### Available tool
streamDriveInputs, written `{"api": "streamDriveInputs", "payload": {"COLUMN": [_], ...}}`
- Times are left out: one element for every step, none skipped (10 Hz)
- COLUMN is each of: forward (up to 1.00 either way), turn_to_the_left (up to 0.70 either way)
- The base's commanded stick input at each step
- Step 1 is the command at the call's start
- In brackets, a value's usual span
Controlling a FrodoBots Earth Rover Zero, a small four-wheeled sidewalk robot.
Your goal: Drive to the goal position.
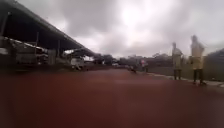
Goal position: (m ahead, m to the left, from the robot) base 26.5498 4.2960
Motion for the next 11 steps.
{"api": "streamDriveInputs", "payload": {"forward": [0.50, 0.50, 0.50, 0.50, 0.50, 0.50, 0.50, 0.50, 0.50, 0.50, 0.50], "turn_to_the_left": [0.02, 0.02, 0.02, 0.02, 0.02, 0.02, 0.02, 0.02, 0.02, 0.02, 0.02]}}
